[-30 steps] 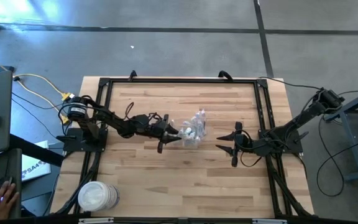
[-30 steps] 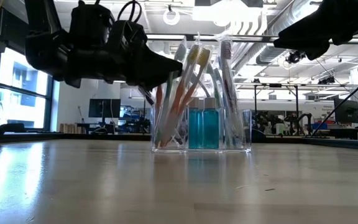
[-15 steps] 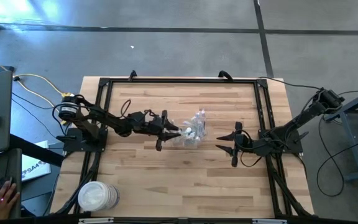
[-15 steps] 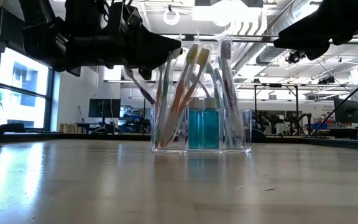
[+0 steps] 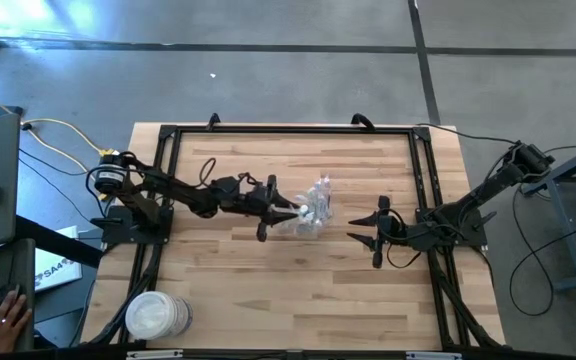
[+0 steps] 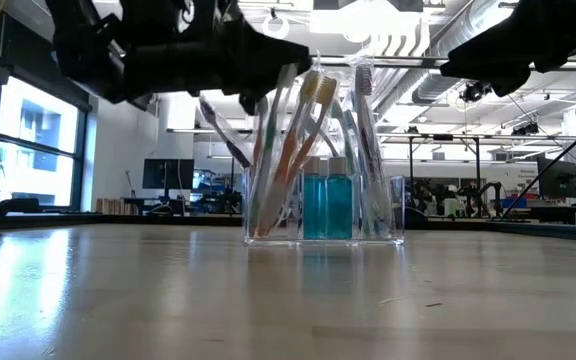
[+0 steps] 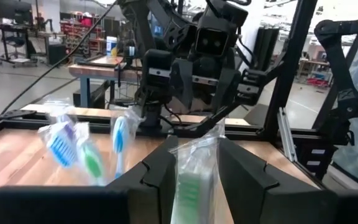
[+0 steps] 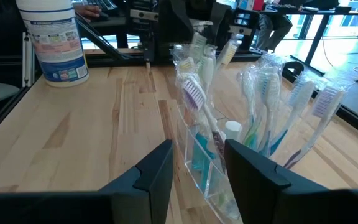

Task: Pick & Place toothbrushing station
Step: Put the green toothbrush into the wire organizer

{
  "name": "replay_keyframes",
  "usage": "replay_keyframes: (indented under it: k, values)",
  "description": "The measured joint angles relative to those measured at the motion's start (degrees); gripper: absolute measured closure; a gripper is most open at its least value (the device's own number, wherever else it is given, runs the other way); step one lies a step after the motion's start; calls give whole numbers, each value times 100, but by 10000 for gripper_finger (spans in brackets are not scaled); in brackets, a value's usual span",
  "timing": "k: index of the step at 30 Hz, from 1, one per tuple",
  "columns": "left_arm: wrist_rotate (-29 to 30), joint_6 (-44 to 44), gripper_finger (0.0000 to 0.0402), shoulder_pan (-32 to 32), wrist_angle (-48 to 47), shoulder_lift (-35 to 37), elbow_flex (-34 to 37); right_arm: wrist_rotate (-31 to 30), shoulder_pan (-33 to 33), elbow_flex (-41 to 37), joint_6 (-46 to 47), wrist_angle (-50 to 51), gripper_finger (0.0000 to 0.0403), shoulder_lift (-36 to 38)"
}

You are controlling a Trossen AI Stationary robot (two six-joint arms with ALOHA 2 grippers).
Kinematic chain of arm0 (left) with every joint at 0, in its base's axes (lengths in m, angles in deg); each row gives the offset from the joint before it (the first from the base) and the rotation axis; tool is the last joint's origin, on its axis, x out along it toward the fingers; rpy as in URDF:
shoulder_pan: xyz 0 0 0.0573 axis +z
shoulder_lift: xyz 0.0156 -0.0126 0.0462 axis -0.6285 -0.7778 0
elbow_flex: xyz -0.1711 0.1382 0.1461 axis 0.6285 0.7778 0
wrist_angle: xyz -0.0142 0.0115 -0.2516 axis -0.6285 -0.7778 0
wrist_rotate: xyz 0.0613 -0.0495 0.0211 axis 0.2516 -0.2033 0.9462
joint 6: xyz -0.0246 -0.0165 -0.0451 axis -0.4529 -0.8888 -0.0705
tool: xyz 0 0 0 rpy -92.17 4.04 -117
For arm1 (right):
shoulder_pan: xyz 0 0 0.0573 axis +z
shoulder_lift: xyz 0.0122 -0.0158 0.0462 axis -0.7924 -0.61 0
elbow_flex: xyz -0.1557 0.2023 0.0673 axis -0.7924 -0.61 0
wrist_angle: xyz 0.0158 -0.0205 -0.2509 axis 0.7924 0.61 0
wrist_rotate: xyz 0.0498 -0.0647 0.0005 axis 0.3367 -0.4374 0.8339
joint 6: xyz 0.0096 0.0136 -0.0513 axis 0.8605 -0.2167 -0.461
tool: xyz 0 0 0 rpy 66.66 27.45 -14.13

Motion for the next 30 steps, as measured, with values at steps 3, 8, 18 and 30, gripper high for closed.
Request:
replay_keyframes:
  k: [3,8,18,30]
  values:
    - [-12,-1,290,0,-308,0,-208,1,0,0,0,2,265,0]
    - [-10,0,290,0,-937,2,-495,1,0,0,0,2,265,2]
    - [-7,2,290,-2,-1414,99,-574,4,0,0,1,3,265,0]
    - [53,166,290,-9,-2312,658,-576,5,0,0,22,13,265,0]
